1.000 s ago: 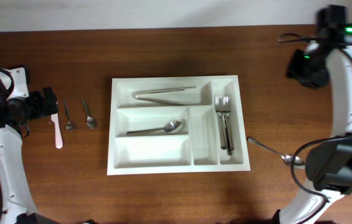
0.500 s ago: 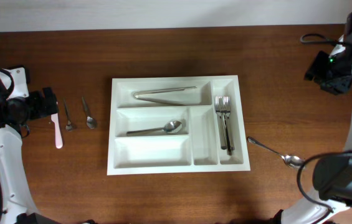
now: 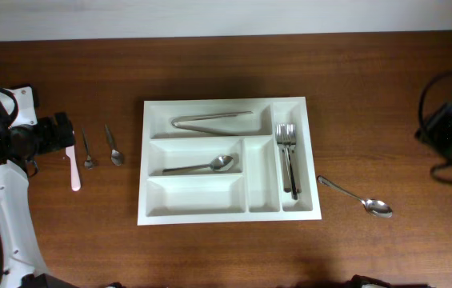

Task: Pack container
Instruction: 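Move the right gripper back to the remaining silver spoon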

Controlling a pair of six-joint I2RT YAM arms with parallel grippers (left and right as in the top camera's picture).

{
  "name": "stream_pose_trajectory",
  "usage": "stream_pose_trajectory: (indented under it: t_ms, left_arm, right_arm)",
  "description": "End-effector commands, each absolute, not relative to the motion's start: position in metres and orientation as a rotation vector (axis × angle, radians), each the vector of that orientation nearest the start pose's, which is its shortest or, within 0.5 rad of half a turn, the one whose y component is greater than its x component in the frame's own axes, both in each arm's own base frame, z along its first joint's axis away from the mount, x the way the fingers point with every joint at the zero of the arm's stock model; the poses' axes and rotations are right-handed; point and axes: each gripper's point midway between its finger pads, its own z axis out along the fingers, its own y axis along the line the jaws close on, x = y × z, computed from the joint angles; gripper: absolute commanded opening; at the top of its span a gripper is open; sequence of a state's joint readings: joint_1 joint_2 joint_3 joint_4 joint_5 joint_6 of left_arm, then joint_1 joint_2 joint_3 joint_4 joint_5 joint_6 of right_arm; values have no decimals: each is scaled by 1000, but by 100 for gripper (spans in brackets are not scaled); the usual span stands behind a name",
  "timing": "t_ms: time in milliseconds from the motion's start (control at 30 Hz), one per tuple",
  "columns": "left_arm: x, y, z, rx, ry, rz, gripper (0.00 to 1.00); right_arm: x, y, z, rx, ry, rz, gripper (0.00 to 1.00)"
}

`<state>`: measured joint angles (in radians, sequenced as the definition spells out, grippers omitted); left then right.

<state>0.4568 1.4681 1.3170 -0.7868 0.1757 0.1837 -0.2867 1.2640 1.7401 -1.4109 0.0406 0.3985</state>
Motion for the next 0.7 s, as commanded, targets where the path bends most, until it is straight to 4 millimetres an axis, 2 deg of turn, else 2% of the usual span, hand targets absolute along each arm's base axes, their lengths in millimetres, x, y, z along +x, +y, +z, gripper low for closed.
stream_pose_trajectory:
  t_ms: [0, 100, 133, 300, 433, 567, 667]
  left_arm:
    - [363, 146, 212, -249, 2453, 65, 99]
    - [363, 146, 212, -249, 2453, 65, 99]
    - [363, 146, 212, -249, 2453, 65, 99]
    - [363, 146, 212, -249, 2453, 65, 99]
    - [363, 146, 212, -249, 2453, 65, 99]
    - [363, 146, 212, -249, 2453, 65, 99]
    - [363, 146, 212, -249, 2453, 66, 99]
  right_arm:
    - [243, -92, 275, 1064, 2437, -83, 66]
    - [221, -85, 225, 1182, 2534, -95, 66]
    - [211, -82, 201, 1247, 2576, -105, 67]
    - [189, -75, 131, 1418, 2643, -124, 69]
    - [179, -72, 94, 1488, 2652, -119, 69]
    - [158, -77, 61, 1621, 2640, -101, 69]
    - [159, -79, 45, 1657, 2603, 0, 68]
